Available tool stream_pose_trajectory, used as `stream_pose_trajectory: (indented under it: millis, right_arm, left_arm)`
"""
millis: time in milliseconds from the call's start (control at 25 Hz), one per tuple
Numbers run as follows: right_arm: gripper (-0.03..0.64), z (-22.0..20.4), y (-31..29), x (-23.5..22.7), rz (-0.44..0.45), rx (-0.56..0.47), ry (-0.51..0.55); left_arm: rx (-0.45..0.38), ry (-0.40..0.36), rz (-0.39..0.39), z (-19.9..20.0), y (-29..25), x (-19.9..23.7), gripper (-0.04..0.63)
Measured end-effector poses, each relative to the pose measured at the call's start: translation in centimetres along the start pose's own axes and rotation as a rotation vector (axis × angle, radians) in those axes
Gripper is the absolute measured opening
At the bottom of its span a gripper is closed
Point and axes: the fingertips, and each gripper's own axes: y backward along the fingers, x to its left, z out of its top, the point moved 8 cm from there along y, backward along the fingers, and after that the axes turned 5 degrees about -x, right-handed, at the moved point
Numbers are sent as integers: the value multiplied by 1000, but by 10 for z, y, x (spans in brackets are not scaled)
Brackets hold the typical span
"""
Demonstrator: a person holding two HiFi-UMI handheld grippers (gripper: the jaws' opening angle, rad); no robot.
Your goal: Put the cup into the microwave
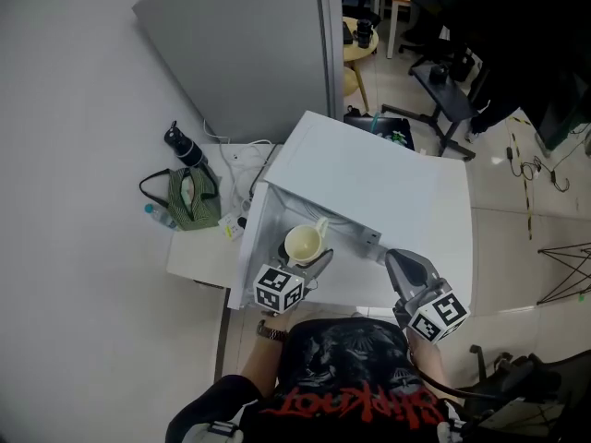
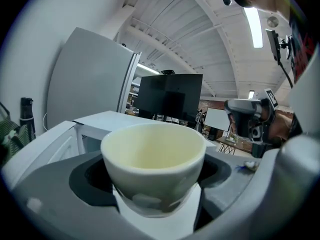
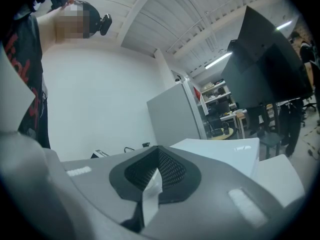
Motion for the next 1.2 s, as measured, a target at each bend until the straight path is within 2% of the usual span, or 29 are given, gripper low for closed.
stream_pose_trajectory:
  millis: [280,760,960,1200]
  right_arm:
    - [0,0,-1,1,-10,1,-3]
    - [0,1,12,-3,-72,3,5]
    - [0,2,25,-7,-129,-1,14]
    - [0,5,37,-5,-187,-6,20]
  left_arm:
    - [83,-5,5,-33,-19,11,456]
    - [238,47,16,-106,-65,42,456]
    - [259,52,6,-114,-92,61,456]
    - [298,16,6,-109,-128,90,456]
